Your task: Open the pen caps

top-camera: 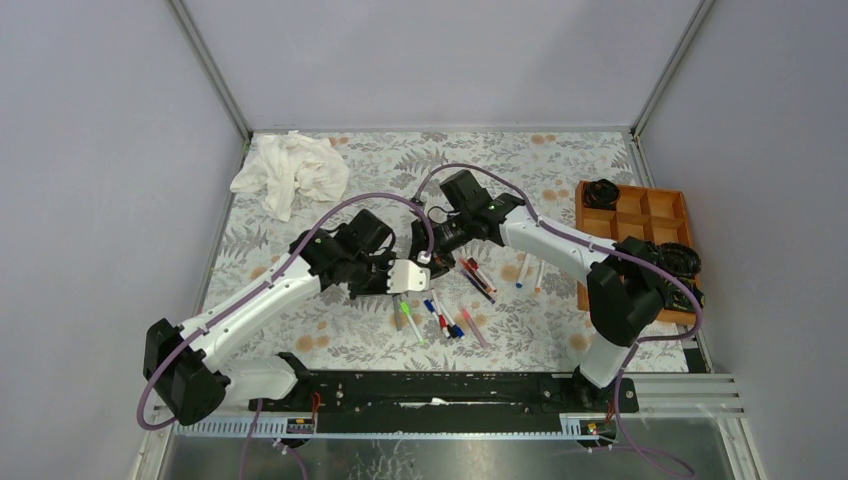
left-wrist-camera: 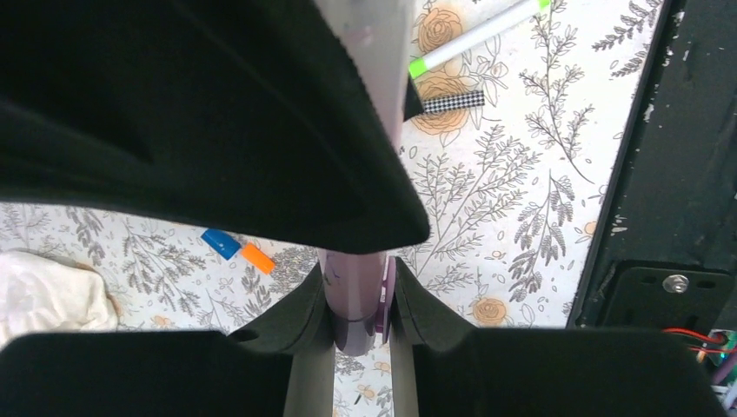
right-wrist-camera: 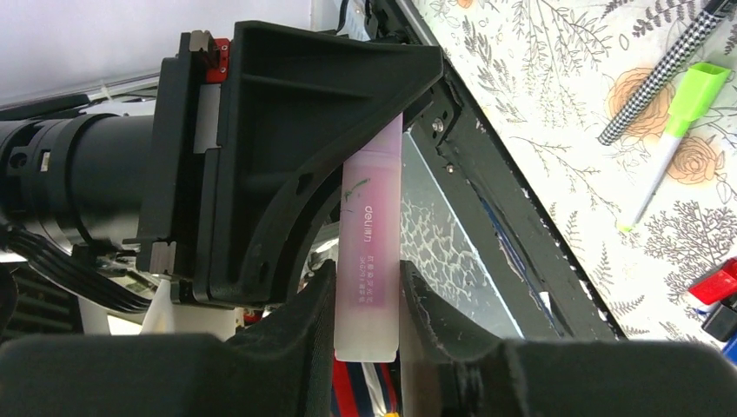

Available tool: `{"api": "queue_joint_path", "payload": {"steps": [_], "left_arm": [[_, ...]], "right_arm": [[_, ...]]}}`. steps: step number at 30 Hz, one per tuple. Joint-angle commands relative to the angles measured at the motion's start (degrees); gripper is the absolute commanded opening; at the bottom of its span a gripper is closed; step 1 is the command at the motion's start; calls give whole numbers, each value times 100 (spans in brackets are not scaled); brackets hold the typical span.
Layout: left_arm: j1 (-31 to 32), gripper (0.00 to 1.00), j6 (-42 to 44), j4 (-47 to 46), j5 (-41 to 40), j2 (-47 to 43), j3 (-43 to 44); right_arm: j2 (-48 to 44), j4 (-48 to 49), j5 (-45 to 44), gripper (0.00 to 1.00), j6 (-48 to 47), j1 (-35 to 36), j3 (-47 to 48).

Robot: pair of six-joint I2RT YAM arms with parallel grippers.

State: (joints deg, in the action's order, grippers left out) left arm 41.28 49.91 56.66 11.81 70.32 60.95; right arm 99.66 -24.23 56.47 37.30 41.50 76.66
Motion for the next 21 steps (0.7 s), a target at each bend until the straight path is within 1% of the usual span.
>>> {"api": "queue_joint_path", "payload": {"steps": [1,3,4,5,6,9,13,14,16,17,19,21], "left_arm": [[31,9,-157,-455,322,-42,159],[23,14,-232,-460,482,-85,221],[24,22,-276,-460,571,-105,254],[29,33,-332,-462,654,-132,292],[24,39,-384,-470,732,-144,315],[14,47,-535,-461,972,-178,382],[-130,64,-734,-470,1473,-232,459],[-197,71,-759,-464,1630,-250,476],[-366,87,-785,-423,2014,-282,524],[-464,91,-776,-388,2190,-278,558],[-700,94,-708,-262,2568,-239,638],[-924,95,-631,-138,2886,-194,719]], "right_arm": [[-256,783,578,0,370,114,-306],[-361,1081,637,0,547,72,-499],[-417,1241,656,0,640,44,-605],[-465,1385,686,0,744,5,-741],[-514,1533,720,0,826,-40,-849],[-667,1969,837,0,1087,-171,-1129],[-885,2357,960,0,1255,-279,-1401],[-956,2545,985,0,1301,-294,-1478],[-1055,2714,1018,0,1326,-320,-1613],[-1094,2791,1028,0,1336,-338,-1688],[-1161,2965,1055,0,1397,-372,-1850],[-1205,3205,1090,0,1506,-404,-2028]]}}
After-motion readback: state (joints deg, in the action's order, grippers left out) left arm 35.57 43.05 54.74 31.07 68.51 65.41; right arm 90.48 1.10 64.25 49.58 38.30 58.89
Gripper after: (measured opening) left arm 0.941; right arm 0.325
